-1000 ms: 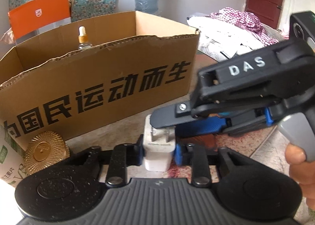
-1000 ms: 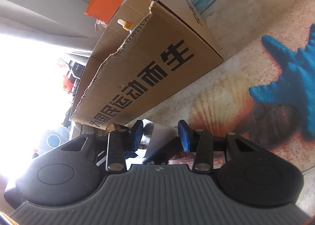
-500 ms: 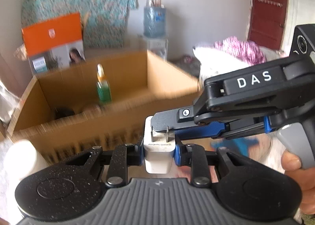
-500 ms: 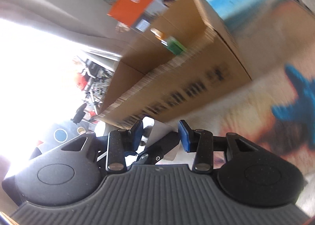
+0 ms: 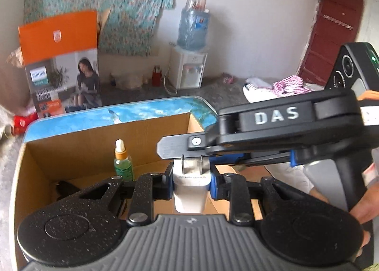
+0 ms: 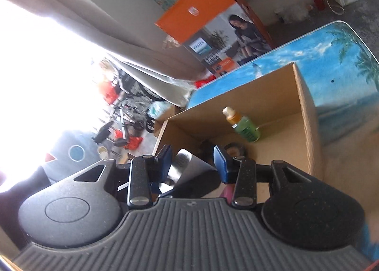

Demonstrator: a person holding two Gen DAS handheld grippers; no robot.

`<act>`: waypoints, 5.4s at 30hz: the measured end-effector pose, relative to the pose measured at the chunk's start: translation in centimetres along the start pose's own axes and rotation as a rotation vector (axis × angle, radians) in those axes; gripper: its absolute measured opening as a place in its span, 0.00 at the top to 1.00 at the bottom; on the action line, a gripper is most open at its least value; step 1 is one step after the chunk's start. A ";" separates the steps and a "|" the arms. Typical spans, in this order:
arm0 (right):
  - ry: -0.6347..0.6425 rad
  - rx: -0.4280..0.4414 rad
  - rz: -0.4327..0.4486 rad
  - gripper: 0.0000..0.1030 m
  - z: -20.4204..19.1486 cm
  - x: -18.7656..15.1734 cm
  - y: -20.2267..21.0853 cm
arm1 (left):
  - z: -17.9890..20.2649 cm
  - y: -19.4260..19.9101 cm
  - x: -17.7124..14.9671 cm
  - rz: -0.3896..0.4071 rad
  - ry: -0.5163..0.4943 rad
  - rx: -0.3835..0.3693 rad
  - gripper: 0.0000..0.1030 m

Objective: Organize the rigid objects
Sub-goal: 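Lift the white charger over the box and open the right gripper, then move the right gripper back toward the gold-lidded jar on the table, then grasp the gold-lidded jar by its body with the right gripper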

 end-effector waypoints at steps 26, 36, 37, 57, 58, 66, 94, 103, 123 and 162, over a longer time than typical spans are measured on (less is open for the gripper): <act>0.117 -0.143 0.048 0.63 3.4 7.0 -6.6 | -4.2 -11.2 1.0 -0.168 0.143 0.010 0.60; 0.097 -0.077 0.121 0.63 2.5 6.3 -1.6 | -2.9 -6.8 1.1 -0.137 0.107 0.018 0.37; 0.101 -0.066 0.127 0.63 2.2 6.0 -0.7 | -2.8 -6.0 1.0 -0.128 0.106 0.017 0.35; 0.114 0.060 0.125 0.52 2.0 -13.7 9.2 | 0.8 11.2 -11.9 -0.025 0.025 -0.017 0.13; 0.107 0.051 0.114 0.52 2.3 -14.5 8.9 | 1.0 11.4 -12.8 -0.029 0.024 -0.016 0.13; 0.058 0.021 -0.037 0.52 3.1 -17.6 3.2 | 2.0 11.2 -18.4 -0.064 0.003 0.055 0.13; 0.134 -0.069 -0.262 0.58 1.8 -18.1 -8.9 | 1.4 5.5 -22.1 -0.086 -0.051 0.128 0.15; 0.140 -0.104 -0.229 0.57 2.9 -17.6 -6.3 | 3.2 5.4 -20.8 -0.049 -0.103 0.070 0.15; 0.016 -0.072 -0.152 0.57 5.9 -15.5 -4.4 | 1.8 3.5 -19.0 -0.085 -0.010 0.097 0.39; -0.063 -0.118 -0.060 0.55 8.8 -16.9 1.1 | 6.8 2.4 -18.0 -0.108 -0.069 -0.015 0.38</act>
Point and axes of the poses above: each gripper's, at about its wrist camera, not at the fingertips, and y roughly against the way its jaws point, z to its right, x to its top, the point moved 4 cm from there along -y, roughly the way its jaws point, and after that the axes turned 15 degrees about -y, right-handed, at the moved point
